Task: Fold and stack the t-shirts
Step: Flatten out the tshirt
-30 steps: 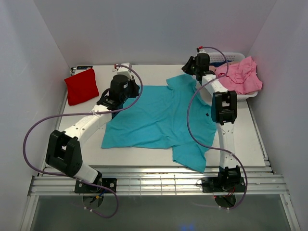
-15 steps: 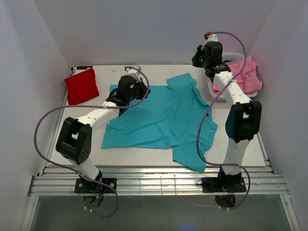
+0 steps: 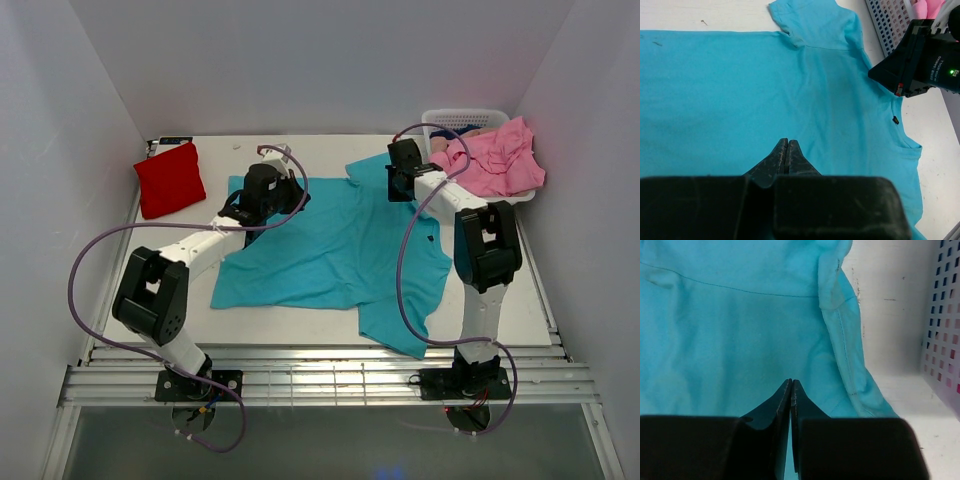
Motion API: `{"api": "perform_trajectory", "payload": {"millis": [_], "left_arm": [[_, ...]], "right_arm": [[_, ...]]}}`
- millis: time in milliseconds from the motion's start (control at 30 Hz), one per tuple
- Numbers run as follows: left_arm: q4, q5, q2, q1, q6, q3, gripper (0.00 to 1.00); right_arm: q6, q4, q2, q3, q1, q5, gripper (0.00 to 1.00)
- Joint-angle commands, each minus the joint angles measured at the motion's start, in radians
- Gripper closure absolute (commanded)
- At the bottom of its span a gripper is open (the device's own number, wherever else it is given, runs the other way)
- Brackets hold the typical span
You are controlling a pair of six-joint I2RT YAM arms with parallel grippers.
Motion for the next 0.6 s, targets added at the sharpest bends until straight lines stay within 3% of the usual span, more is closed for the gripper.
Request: {"api": "perform_trajectory", "payload": {"millis": [0, 233, 567], "left_arm": [[0.01, 0.011, -0.066, -0.002, -0.008, -0.006, 1.0], [0.007, -0.001, -0.098, -0.002, -0.008, -0.037, 1.0], [0.001, -0.035, -0.136, -0.002, 0.007, -0.051, 1.0]], "right_arm": [[-0.017, -0.043, -0.022, 0.03, 0.016, 0.147, 0.92], [0.001, -0.126, 0.043, 0.061, 0.018, 0.27, 0.92], [-0.002, -0.181, 0.147, 0.183, 0.018, 0.296, 0.92]]}}
